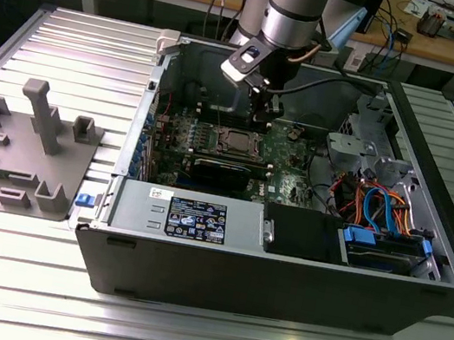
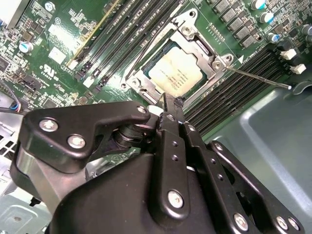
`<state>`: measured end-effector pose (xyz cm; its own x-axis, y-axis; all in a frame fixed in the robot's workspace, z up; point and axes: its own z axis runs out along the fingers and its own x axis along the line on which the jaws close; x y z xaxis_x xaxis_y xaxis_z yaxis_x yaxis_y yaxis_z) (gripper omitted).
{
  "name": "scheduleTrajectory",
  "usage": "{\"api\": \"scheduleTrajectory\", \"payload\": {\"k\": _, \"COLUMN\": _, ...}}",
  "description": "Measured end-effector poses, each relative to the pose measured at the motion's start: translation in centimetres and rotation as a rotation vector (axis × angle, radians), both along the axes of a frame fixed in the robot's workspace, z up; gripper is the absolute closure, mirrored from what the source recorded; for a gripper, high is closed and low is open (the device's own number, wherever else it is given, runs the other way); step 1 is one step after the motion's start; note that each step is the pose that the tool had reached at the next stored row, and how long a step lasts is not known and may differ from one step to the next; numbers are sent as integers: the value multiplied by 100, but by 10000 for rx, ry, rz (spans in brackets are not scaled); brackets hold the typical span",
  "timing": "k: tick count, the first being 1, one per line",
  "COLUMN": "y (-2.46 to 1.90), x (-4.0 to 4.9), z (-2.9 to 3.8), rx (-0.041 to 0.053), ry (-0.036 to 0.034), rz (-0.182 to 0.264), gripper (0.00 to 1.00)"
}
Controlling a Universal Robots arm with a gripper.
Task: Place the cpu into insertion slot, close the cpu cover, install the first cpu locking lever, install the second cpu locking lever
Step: 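Install the first cpu locking lever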
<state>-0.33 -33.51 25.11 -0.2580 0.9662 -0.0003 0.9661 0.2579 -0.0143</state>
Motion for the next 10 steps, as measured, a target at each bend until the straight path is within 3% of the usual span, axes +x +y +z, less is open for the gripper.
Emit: {"api": "scheduleTrajectory", "payload": {"k": 10, "y": 0, "x": 0, "z": 0, "rx": 0, "ry": 0, "rz": 326, "gripper": 89}}
